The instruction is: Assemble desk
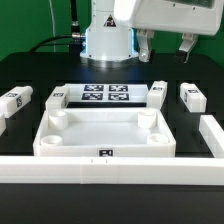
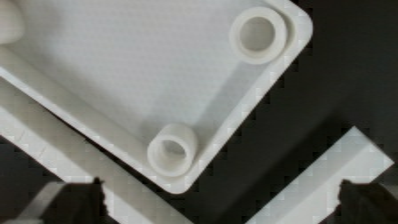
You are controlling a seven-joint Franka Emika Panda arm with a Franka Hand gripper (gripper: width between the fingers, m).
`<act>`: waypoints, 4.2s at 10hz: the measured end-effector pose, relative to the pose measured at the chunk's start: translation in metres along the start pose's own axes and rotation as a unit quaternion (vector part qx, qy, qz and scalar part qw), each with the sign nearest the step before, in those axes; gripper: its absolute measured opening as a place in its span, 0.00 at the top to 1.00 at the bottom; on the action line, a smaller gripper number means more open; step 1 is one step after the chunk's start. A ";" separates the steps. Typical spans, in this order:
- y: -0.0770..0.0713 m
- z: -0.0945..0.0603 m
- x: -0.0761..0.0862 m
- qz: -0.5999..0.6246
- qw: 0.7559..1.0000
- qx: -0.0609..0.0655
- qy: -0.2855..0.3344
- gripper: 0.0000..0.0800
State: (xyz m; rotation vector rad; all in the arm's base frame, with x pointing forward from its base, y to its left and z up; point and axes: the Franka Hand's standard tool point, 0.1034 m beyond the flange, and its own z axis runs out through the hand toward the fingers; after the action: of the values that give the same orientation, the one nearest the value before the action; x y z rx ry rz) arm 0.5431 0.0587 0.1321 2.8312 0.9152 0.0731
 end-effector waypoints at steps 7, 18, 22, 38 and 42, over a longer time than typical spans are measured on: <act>0.000 0.001 -0.001 -0.043 0.999 0.001 0.003 0.19; 0.013 0.041 -0.046 -0.499 0.866 0.027 -0.005 0.19; 0.018 0.079 -0.064 -0.515 0.856 0.048 -0.002 0.19; -0.007 0.122 -0.079 -0.517 0.853 0.072 0.008 0.93; -0.007 0.122 -0.079 -0.517 0.853 0.072 0.008 0.93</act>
Offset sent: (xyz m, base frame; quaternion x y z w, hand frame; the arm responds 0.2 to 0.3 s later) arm 0.0000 0.0000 0.0000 0.0000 0.0000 0.0000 1.0000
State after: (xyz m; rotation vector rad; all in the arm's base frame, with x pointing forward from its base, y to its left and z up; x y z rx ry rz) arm 0.4872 0.0007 0.0115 2.0439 2.3507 -0.1133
